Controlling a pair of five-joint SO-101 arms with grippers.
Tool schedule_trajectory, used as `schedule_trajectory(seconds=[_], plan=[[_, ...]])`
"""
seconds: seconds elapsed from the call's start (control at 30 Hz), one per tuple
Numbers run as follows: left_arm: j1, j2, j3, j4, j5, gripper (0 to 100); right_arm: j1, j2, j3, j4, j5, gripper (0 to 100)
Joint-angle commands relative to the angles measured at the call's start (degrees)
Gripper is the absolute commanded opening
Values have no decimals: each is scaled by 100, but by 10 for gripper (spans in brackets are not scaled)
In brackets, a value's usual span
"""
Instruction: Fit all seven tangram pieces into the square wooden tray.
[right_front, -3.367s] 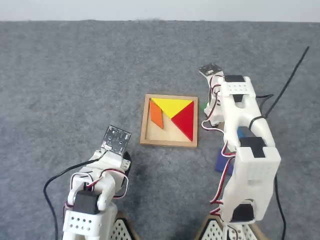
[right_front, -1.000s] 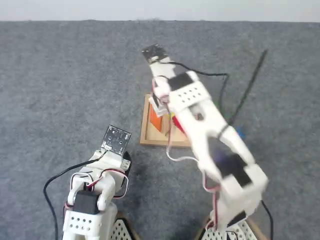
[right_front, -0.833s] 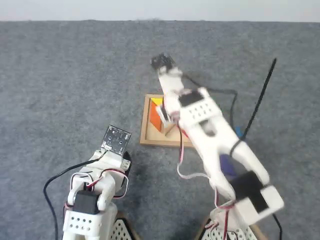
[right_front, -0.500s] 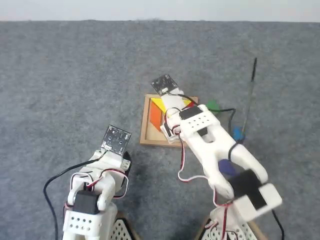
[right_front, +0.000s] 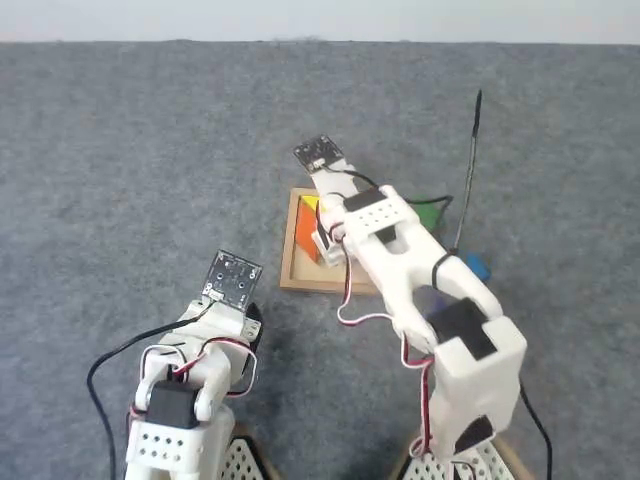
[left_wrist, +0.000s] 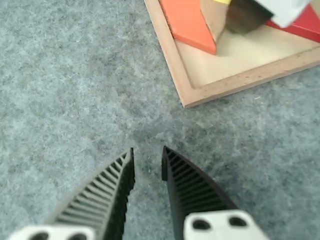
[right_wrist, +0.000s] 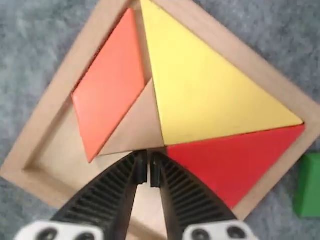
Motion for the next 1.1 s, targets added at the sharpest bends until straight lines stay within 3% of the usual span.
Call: schedule_trajectory(seconds=[0.0,0.37,0.6,0.73,0.87,1.07], plan=[[9,9,-40,-18,35,88,-48,180,-607,84,62,45],[9,9,-40,-18,35,88,-233,66,-905,321,62,44],[9,9,-40,-18,35,88,-198,-1490,-290,875,70,45],[9,9,-40,-18,35,88,198,-2571,571,1218,158,45],[9,9,-40,-18,35,88,453,-3073,1169,787,422,45],[9,9,-40,-18,35,88,-312,-2378,888,365,132,45]])
